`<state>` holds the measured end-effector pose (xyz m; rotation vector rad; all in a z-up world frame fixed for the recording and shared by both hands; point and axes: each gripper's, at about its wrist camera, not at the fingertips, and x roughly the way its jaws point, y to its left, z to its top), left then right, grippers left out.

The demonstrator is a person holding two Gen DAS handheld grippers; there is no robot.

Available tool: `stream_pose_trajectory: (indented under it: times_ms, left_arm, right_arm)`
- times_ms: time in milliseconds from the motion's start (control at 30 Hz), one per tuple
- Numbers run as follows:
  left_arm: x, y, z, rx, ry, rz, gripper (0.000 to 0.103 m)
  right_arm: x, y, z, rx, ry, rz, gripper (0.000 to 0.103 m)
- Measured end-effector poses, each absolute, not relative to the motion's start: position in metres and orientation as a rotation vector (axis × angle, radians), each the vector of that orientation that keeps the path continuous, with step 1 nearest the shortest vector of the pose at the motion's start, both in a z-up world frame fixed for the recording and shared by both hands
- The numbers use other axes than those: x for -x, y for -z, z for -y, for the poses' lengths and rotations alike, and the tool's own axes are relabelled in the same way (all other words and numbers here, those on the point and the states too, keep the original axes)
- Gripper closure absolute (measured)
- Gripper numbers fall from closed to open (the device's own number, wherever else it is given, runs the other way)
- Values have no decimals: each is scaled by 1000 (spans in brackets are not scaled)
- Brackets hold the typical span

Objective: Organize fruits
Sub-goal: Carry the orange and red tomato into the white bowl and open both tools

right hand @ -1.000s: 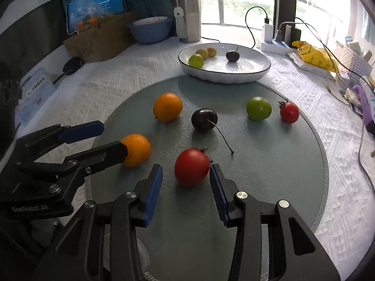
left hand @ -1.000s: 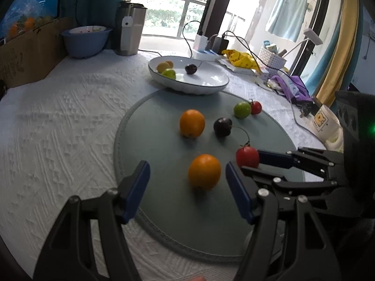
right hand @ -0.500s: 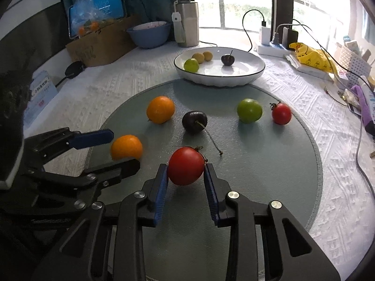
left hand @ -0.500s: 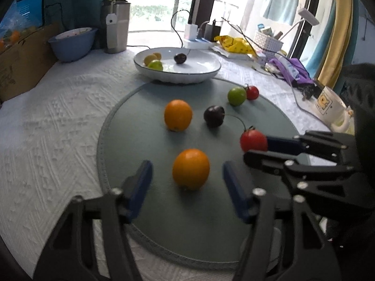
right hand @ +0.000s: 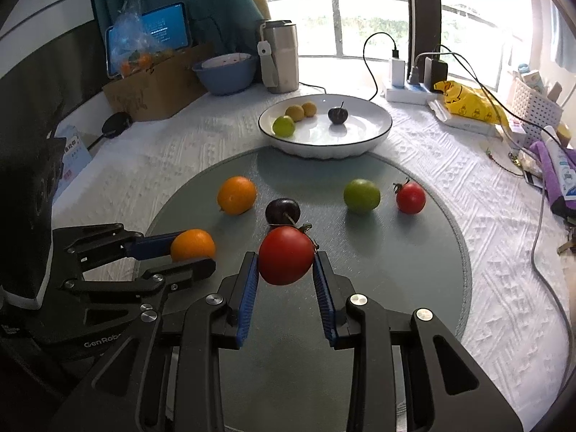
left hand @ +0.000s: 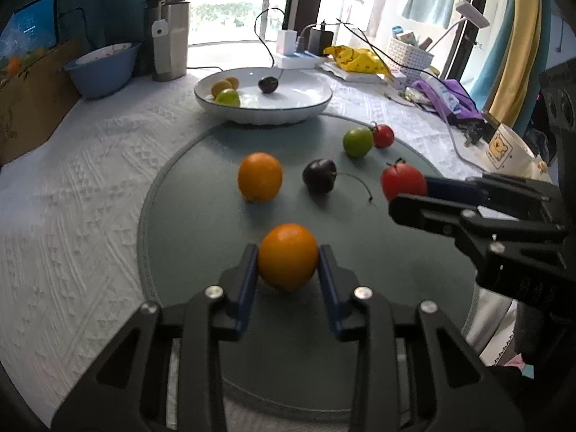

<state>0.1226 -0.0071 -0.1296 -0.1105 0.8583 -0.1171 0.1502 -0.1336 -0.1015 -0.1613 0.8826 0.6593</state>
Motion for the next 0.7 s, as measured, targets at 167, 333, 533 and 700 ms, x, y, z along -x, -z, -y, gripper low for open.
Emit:
stream_pose_trajectory:
  times_ms: [167,333,533,700]
  left_arm:
    - [-127,119,9,109,118,-837,69]
    - [-131,109,10,102,119,-817,69]
    - [-140,99,9,95,117,-797,69]
    - [-151,94,8,94,120,-789,69]
  right_arm:
    - [-155,96,135,163,-662,-872,70]
    - [-163,89,136,163,-663,-858,70]
    - [-174,84,138,158,-659,-845,70]
    - [-186,81,138,156,-654,-841,70]
